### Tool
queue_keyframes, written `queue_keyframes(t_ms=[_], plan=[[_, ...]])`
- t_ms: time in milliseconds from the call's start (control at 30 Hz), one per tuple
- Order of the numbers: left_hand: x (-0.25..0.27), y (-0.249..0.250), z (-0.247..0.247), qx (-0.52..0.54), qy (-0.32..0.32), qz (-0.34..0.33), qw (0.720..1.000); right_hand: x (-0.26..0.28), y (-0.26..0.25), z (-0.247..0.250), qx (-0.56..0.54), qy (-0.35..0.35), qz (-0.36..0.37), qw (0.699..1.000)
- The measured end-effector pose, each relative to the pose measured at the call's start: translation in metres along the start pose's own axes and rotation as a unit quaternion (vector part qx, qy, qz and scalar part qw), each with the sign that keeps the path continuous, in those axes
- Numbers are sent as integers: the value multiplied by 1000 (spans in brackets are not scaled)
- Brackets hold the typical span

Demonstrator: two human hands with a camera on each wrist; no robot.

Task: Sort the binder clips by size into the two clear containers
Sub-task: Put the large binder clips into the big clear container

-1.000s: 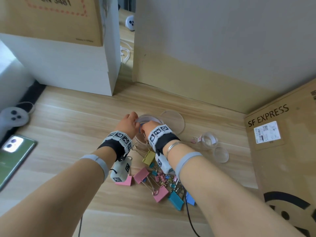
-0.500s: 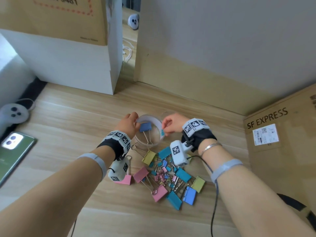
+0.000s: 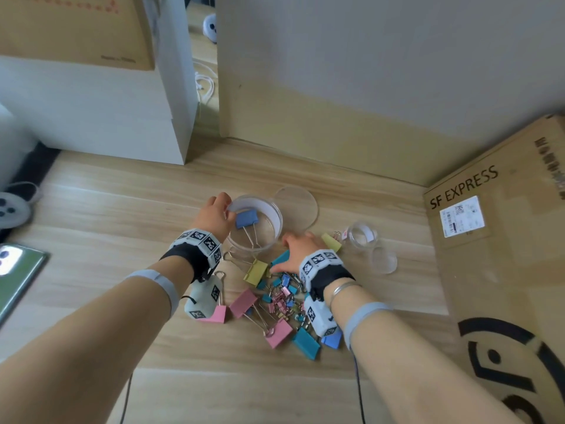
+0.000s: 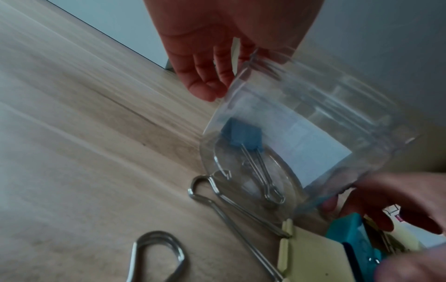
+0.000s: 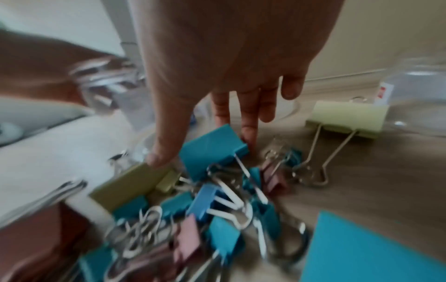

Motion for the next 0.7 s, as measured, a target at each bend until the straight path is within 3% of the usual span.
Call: queue_keyframes(t_ms=[133, 300, 500, 567, 700], plan=[[1, 0, 1, -2, -1, -2, 1000, 6, -12, -8, 27, 17, 27, 999], [1, 1, 1, 1, -4, -6, 1000, 7, 13, 29, -184, 16, -31, 982], [2, 2, 2, 2, -5, 1, 1000, 5, -14, 110, -287, 140, 12, 947], [2, 2, 2, 2, -2, 1, 1000, 1, -42, 108, -231, 141, 41, 962], [3, 1, 4, 3, -9, 5, 1000, -13, -77, 77, 29, 126, 62, 990]])
Point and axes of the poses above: each hand's wrist, its own x-axis away from the middle knuckle, its own z-axis out of the back of the hand, y = z × x, the point moved 8 cm from there along -x, towards the middle knuckle, and after that the axes turned 5 degrees about y, right-handed, at the moved point
